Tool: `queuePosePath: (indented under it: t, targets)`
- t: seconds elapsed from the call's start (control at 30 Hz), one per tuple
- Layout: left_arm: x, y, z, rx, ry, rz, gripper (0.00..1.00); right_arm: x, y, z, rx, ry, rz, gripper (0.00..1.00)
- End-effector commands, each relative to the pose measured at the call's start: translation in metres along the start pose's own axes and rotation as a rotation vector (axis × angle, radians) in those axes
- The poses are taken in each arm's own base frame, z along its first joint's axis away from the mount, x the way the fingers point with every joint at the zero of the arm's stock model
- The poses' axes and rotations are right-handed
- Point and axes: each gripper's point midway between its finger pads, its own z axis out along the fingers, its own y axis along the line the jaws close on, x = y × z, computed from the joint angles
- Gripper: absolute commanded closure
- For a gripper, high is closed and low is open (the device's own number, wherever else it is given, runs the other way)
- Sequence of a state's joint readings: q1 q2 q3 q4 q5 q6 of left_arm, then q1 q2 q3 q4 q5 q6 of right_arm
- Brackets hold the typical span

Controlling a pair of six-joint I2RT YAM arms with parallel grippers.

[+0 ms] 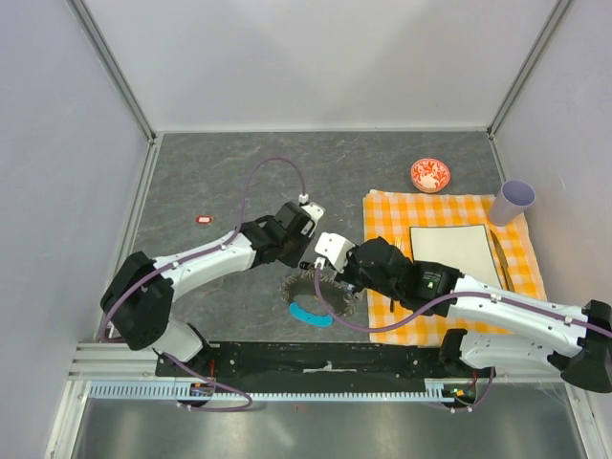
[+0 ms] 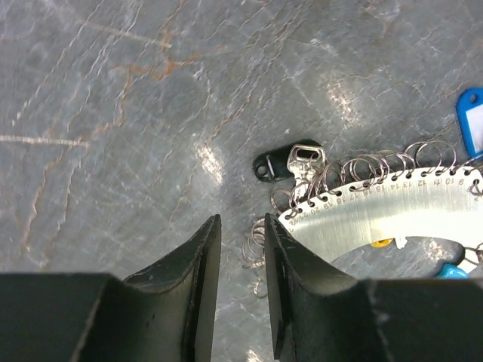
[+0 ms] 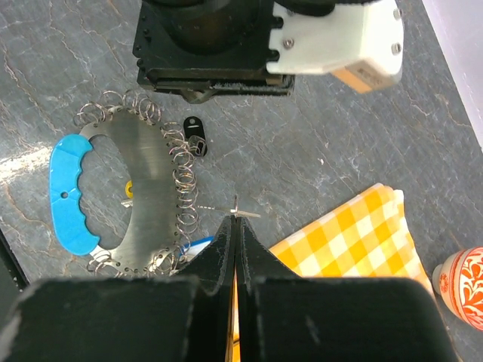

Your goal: Put the keys on the keyring

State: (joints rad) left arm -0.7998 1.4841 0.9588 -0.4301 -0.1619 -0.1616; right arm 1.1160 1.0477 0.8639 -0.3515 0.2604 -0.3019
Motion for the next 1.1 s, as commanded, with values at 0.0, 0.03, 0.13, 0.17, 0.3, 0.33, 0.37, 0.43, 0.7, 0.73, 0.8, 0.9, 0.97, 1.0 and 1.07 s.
queuePosePath:
  t: [0.0, 0.03, 0.13, 0.17, 0.3, 0.33, 0.37, 0.43, 0.7, 0.73, 0.8, 0.9, 0.97, 1.0, 1.07]
  targets:
    - [-0.007, -0.012, 0.001, 0.107, 0.035, 0.216, 0.64, -0.006, -0.007, -0.002, 0.034, -0.033, 0.017, 1.00]
    - [-0.005, -0.013, 0.004, 0.118, 0.045, 0.244, 0.63, -0.005, -0.009, -0.003, 0.046, -0.030, 0.021, 1.00]
    - [-0.002, -0.015, 0.006, 0.150, 0.062, 0.308, 0.63, -0.004, -0.014, -0.006, 0.072, -0.028, 0.026, 1.00]
    - [0.000, -0.015, 0.009, 0.156, 0.072, 0.317, 0.63, -0.003, -0.017, -0.007, 0.091, -0.024, 0.027, 1.00]
    - [0.009, -0.018, 0.017, 0.193, 0.123, 0.288, 0.63, 0.000, -0.024, -0.009, 0.130, -0.014, 0.033, 1.00]
    - [0.012, -0.021, 0.018, 0.200, 0.135, 0.268, 0.63, 0.001, -0.024, -0.009, 0.134, -0.012, 0.033, 1.00]
    - [0.017, -0.023, 0.020, 0.212, 0.152, 0.255, 0.63, 0.001, -0.026, -0.010, 0.146, -0.009, 0.033, 1.00]
    - [0.021, -0.025, 0.021, 0.218, 0.167, 0.229, 0.62, 0.003, -0.027, -0.008, 0.152, -0.001, 0.032, 1.00]
    - [0.037, -0.019, 0.018, 0.201, 0.204, 0.240, 0.60, 0.007, -0.024, -0.002, 0.145, 0.022, 0.019, 1.00]
    - [0.037, -0.018, 0.018, 0.203, 0.203, 0.253, 0.60, 0.008, -0.024, -0.002, 0.144, 0.025, 0.018, 1.00]
    - [0.040, -0.016, 0.017, 0.204, 0.217, 0.269, 0.60, 0.009, -0.024, -0.001, 0.145, 0.031, 0.017, 1.00]
    - [0.044, -0.013, 0.016, 0.214, 0.237, 0.303, 0.59, 0.010, -0.023, 0.001, 0.145, 0.037, 0.011, 1.00]
    - [0.045, -0.015, 0.015, 0.231, 0.245, 0.320, 0.59, 0.011, -0.024, 0.001, 0.148, 0.043, 0.010, 1.00]
    - [0.048, -0.016, 0.013, 0.242, 0.261, 0.323, 0.59, 0.011, -0.024, 0.001, 0.148, 0.043, 0.012, 1.00]
    - [0.050, -0.018, 0.012, 0.259, 0.270, 0.335, 0.59, 0.011, -0.024, 0.002, 0.148, 0.043, 0.013, 1.00]
